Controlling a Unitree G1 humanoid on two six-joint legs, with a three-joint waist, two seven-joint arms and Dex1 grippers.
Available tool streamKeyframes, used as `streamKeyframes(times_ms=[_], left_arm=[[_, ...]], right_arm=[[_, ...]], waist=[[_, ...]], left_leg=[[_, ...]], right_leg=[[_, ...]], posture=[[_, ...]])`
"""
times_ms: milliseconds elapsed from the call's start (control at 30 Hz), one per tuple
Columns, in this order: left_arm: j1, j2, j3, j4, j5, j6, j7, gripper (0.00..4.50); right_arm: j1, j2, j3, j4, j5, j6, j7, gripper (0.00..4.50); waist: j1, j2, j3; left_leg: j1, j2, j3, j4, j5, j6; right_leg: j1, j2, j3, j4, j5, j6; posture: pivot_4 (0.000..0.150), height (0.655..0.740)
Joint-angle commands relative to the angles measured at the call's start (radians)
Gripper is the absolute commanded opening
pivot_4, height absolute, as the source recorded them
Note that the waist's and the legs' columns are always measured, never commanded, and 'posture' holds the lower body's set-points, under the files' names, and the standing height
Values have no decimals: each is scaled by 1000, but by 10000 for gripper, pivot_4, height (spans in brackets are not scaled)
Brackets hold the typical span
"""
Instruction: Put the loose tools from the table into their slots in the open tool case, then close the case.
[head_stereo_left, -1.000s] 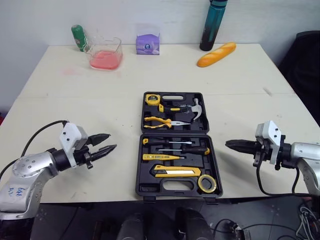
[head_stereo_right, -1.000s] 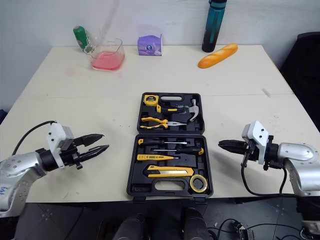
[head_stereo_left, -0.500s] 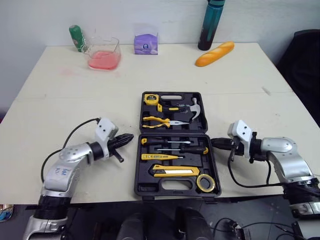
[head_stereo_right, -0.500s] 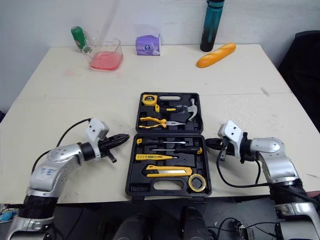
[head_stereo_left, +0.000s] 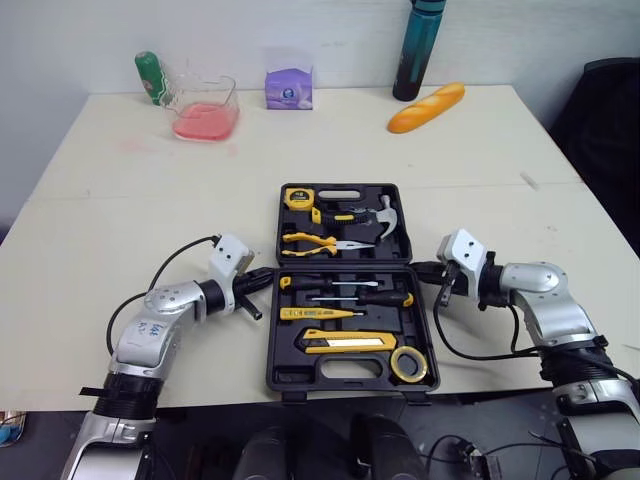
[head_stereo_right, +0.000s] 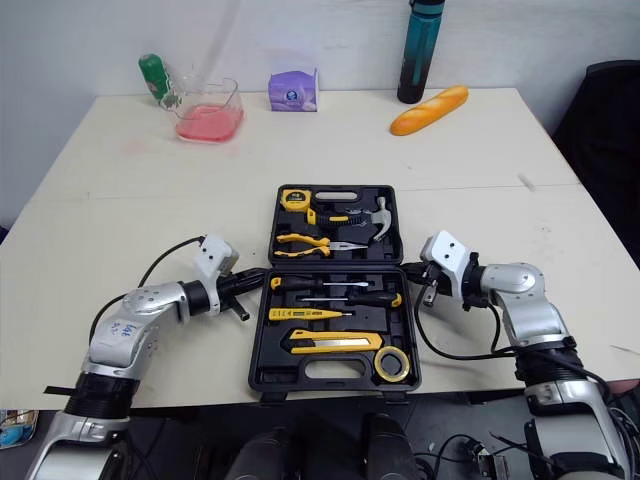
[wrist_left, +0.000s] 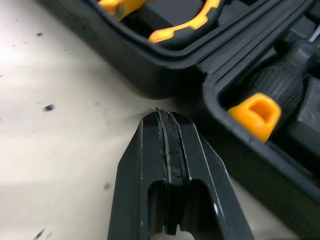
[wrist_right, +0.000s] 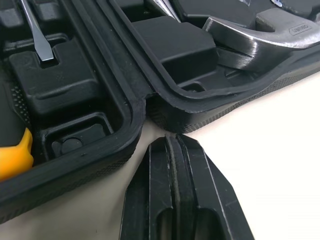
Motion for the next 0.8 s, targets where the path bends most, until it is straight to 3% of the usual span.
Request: streamKeyframes(times_ms=[33,367,800], left_arm=[[1,-15,-26,-44,-15,-75,-69,452],[60,14,-43,-100,-6,-70,-124,452],[70,47,-22,-83,47,-25,-73,452]], right_arm=[[1,20,24,-15,9,-31,54,0],[52,-14,11,-101,42,48,126,0],[103,-63,1,-185,16,97,104,0]], waist=[[-2,0,0],[3,0,0],[8,0,0]], left_leg=[[0,0,0,0,0,0],[-1,0,-1,-1,0,0],[0,0,-2,-1,0,0]], right_leg=[[0,0,0,0,0,0],[0,0,1,-1,0,0],[1,-1,2,-1,0,0]], posture=[[1500,7349],[1500,7349],[1500,7349]])
